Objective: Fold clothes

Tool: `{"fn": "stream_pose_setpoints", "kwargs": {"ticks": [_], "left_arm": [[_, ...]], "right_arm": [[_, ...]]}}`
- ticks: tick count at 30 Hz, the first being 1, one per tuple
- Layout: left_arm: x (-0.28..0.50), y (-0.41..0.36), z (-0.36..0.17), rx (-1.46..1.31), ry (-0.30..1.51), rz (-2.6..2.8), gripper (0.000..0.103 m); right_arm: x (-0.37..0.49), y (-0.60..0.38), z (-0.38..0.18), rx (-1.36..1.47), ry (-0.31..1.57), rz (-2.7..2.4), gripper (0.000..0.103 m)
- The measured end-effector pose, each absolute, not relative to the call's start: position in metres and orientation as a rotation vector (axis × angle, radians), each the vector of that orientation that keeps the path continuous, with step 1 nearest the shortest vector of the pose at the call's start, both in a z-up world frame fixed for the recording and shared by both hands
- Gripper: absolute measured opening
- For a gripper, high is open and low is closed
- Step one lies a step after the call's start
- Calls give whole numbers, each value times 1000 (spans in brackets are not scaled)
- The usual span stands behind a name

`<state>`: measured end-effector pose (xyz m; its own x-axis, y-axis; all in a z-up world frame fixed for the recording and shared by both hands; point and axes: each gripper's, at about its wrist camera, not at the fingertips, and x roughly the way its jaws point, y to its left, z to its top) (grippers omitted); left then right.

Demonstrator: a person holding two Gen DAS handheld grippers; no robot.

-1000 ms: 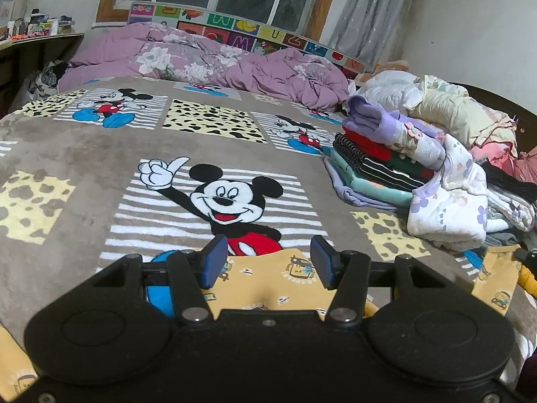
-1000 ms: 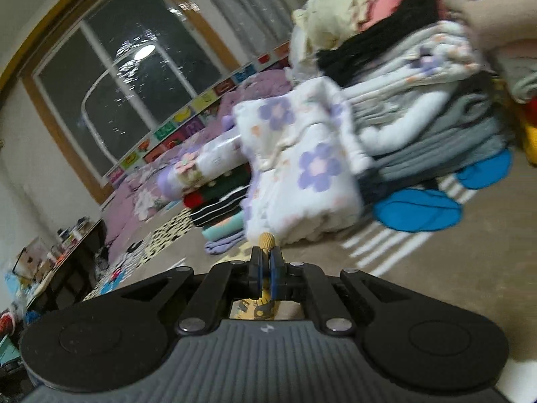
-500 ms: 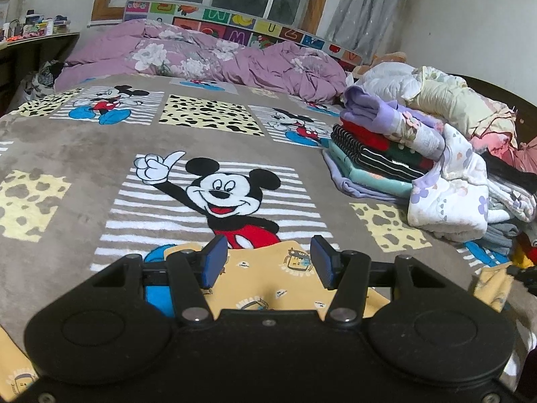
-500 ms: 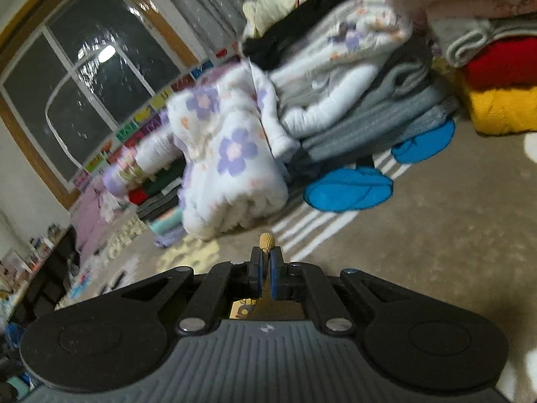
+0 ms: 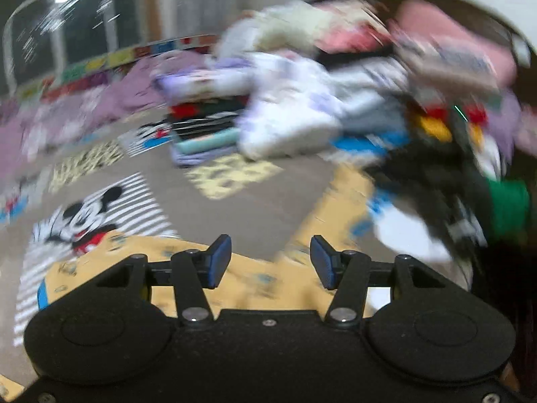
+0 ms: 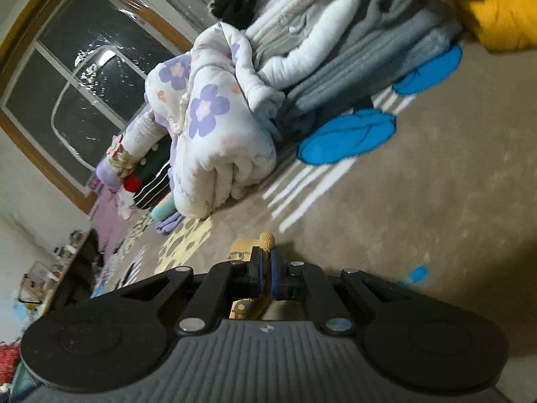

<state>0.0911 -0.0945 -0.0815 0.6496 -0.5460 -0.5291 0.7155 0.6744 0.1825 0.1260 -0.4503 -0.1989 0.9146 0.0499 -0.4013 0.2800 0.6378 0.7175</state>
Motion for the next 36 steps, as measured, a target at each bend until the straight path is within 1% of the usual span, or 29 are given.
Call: {"fn": "stream_pose_setpoints", "kwargs": {"ticks": [4,7,8,10,13,18,19,20,21,22,24,25,26,27,28,36], "left_arm": [[37,-147,-114,657,407,-670,53],[17,-173,-143,836,386,-608,52],[13,-179,-152,885,383,-588,50],[9,-187,-165,967,368,-528,48],[10,-196,-175,1045,359,-460,42],[7,-212,-197,1231,310,-381,41],[6,-218,-202,1276,292,-366,40],[7,-223,-206,1310,277,-355,34],[7,-227,-211,1342,263,-342,34],[7,-230,-215,1373,247,-327,29],[8,-232,-219,1412,226,-298,25],[9,-232,-220,1422,225,-288,19],[11,-231,-220,1425,232,-281,11],[11,-230,-218,1418,237,-282,6],[11,-227,-215,1405,236,-287,4],[-8,-214,-193,1309,265,-373,3]], "right_arm": [[132,-456,-197,893,386,-99,7],[138,-455,-196,885,392,-75,7],[140,-456,-197,893,395,-68,7],[143,-458,-199,912,404,-53,7],[147,-462,-200,935,412,-34,7],[150,-463,-198,942,409,-1,7],[150,-463,-197,939,408,6,7],[151,-463,-196,937,406,12,7],[151,-462,-195,930,406,15,7],[152,-461,-194,924,406,18,7],[152,-461,-193,917,406,23,7],[152,-461,-192,918,404,24,7],[151,-461,-192,917,402,25,7],[150,-462,-191,917,399,26,7],[150,-462,-190,916,396,28,7],[137,-462,-172,856,325,64,7]]}}
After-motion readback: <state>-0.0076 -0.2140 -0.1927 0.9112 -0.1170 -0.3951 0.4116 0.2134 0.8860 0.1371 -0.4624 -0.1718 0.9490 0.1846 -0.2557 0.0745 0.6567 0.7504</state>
